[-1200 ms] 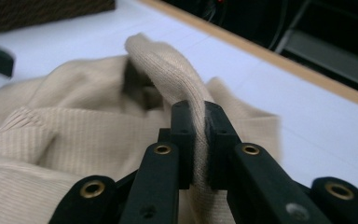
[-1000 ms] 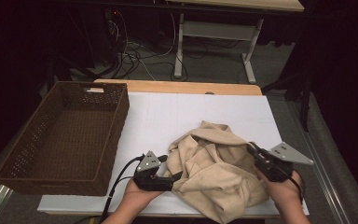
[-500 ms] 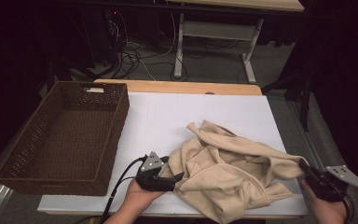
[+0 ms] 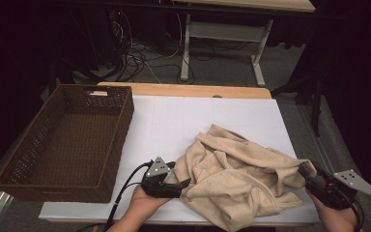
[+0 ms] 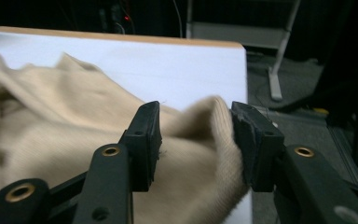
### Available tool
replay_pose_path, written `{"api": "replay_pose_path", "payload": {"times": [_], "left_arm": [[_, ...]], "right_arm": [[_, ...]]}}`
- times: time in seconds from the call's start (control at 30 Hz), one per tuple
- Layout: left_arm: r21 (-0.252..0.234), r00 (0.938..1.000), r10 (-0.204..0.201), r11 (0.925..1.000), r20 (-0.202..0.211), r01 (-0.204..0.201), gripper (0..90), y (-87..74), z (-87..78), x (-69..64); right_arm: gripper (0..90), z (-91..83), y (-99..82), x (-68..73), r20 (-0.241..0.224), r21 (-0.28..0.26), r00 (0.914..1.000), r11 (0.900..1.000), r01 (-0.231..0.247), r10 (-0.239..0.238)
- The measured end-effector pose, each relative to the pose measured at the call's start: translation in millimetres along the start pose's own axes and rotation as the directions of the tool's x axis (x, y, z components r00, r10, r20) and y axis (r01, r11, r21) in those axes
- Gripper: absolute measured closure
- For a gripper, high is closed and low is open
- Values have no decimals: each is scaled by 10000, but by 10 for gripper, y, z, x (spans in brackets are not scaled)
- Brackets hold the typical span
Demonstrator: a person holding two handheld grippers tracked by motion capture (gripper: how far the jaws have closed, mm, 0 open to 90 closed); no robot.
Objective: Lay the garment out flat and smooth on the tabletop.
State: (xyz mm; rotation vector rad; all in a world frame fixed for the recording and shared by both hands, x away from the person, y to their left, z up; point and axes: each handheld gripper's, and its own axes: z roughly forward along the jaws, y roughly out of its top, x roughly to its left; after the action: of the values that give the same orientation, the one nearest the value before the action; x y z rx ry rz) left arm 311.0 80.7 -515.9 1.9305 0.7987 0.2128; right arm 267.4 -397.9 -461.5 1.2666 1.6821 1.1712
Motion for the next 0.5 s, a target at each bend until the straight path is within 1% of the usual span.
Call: {"api": "replay_pose_path", "payload": {"times": [0.1,0.17,0.23,0.27,0.3,0.43,0.47,0.5], "left_arm": [[-24,10000,-4,10000,44,4,172,2,-7,-1],[-55,10000,-27,10000,79,28,172,5,-10,-3],[-96,9999,-73,9999,89,74,172,11,-7,-4],[-110,9998,-121,9999,144,122,172,13,-4,-2],[-130,9996,-193,9997,203,196,171,15,-2,-1],[-114,9997,-112,9999,200,114,168,22,11,-19],[-108,9997,-97,9999,218,99,168,24,17,-21],[-104,9996,-111,9999,243,113,168,25,23,-23]], "right_arm": [[541,13,62,140,-410,-96,9989,9997,238,-242],[540,41,93,258,-782,-93,9958,9988,480,-486],[537,78,113,378,-1118,-49,9909,9972,750,-751],[536,109,125,472,-1304,-5,9859,9944,1060,-1051],[536,131,131,530,-1443,12,9824,9927,1203,-1188],[532,240,136,703,-1948,171,9700,9883,1513,-1452],[528,272,135,735,-2013,240,9676,9868,1603,-1523],[528,272,135,735,-2013,240,9676,9868,1603,-1523]]}}
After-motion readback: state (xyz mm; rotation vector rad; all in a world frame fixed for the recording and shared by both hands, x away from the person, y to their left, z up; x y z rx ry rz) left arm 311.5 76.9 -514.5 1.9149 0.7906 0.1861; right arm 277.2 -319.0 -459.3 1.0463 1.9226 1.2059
